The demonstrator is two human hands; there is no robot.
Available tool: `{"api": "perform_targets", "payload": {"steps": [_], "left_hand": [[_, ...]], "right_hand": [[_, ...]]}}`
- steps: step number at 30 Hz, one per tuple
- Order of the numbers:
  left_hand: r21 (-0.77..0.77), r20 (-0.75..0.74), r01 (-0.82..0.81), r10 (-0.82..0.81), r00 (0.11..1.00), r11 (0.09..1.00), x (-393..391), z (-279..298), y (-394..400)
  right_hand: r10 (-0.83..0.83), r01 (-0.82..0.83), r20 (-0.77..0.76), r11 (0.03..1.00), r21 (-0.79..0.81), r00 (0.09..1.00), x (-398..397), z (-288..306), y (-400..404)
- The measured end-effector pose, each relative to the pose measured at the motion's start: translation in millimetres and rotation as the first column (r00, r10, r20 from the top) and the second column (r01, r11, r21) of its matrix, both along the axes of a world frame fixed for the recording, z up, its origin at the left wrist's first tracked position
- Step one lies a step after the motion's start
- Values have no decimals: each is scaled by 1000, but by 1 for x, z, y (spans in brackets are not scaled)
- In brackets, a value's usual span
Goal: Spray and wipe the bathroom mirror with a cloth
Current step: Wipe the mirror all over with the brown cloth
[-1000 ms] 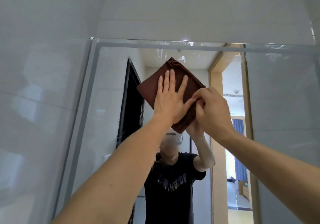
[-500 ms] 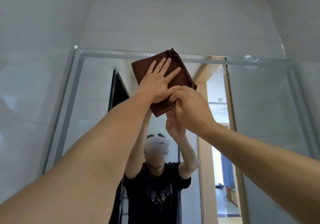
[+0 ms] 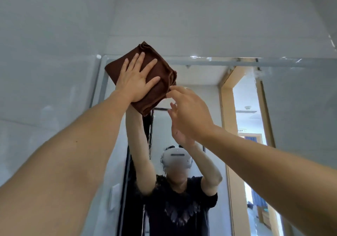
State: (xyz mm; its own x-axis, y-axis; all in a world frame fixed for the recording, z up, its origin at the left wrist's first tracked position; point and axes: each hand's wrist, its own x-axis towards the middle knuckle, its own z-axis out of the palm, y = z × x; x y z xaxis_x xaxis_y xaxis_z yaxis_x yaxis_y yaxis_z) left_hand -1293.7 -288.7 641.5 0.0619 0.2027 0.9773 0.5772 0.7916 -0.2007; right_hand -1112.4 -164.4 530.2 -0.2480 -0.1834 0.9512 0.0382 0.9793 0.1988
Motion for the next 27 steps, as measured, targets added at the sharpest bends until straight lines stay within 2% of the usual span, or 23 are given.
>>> {"api": "perform_targets", "payload": {"steps": [6, 9, 12, 15, 19, 27], "left_hand": [[157, 104, -30, 14, 994, 987, -28, -9, -43], [246, 157, -41, 2, 988, 968, -23, -19, -33], [406, 268, -77, -38, 963, 910, -10, -30, -9], [489, 343, -119, -65, 937, 864, 8, -38, 22], [490, 345, -116, -71, 936, 864, 30, -40, 56], [372, 244, -56, -39, 969, 927, 95, -21, 163]], "right_hand": [[14, -17, 60, 998, 56, 998, -8, -3, -17], [29, -33, 65, 998, 49, 997, -4, -4, -17], [47, -51, 75, 997, 50, 996, 5, -8, -12], [49, -52, 73, 998, 42, 996, 16, -13, 4], [27, -28, 68, 999, 20, 997, 35, -17, 33], [-38, 39, 22, 999, -18, 999, 93, -30, 108]]}}
